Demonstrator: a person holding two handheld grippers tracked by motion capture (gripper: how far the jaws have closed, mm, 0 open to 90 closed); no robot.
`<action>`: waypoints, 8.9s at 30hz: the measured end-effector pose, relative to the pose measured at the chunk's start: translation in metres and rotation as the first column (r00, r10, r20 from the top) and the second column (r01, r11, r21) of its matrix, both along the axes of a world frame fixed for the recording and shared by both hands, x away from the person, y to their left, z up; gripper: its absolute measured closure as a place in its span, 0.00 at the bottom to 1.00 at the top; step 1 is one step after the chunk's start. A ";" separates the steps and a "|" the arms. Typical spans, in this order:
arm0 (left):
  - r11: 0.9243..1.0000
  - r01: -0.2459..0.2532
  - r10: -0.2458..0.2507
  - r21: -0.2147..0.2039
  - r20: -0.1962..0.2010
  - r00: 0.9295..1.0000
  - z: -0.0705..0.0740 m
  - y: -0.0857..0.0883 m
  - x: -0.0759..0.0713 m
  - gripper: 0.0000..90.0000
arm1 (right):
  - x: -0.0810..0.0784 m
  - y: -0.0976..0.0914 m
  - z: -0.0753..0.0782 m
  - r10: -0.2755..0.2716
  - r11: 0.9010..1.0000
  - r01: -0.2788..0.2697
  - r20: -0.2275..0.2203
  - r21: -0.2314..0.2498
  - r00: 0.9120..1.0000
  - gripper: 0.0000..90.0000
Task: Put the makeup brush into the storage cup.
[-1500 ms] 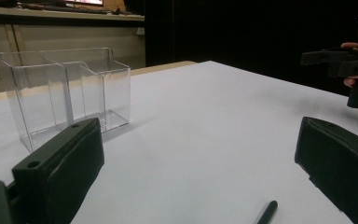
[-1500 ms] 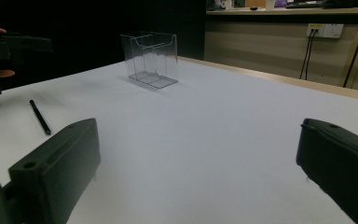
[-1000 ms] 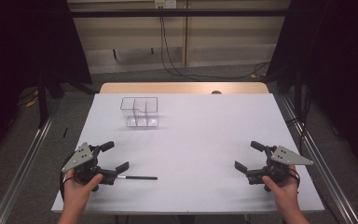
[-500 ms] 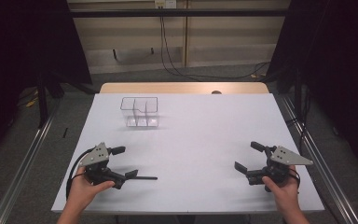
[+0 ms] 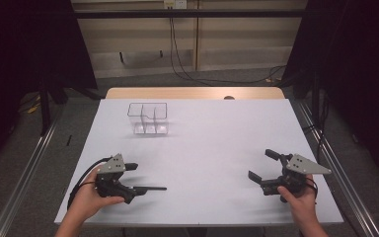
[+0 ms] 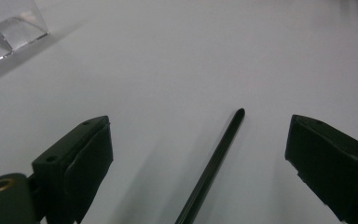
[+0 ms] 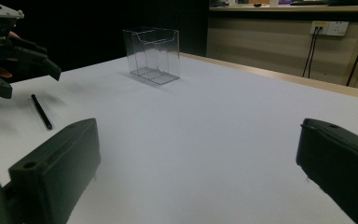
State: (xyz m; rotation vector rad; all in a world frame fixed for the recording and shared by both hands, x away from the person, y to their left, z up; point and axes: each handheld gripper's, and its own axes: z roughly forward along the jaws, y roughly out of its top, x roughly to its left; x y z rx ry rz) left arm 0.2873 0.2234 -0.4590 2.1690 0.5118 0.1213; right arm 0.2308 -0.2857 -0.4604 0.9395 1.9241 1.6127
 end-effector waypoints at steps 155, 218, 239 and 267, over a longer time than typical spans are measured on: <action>0.945 0.322 -0.314 0.057 -0.111 0.943 0.028 -0.153 0.044 0.94 | 0.060 0.081 0.034 0.318 0.804 -0.446 -0.350 -0.393 0.881 0.04; 0.926 0.374 -0.367 0.047 -0.117 0.923 0.029 -0.162 0.045 0.93 | 0.073 0.122 0.045 0.425 0.571 -0.621 -0.453 -0.538 0.783 0.78; 0.932 0.362 -0.363 -0.029 -0.097 0.926 0.033 -0.159 0.047 0.93 | 0.068 0.122 0.031 0.428 0.551 -0.644 -0.484 -0.530 0.764 0.94; 0.937 0.313 -0.324 -0.158 -0.048 0.945 0.032 -0.150 0.051 0.61 | 0.066 0.112 0.032 0.410 0.585 -0.620 -0.469 -0.523 0.782 0.94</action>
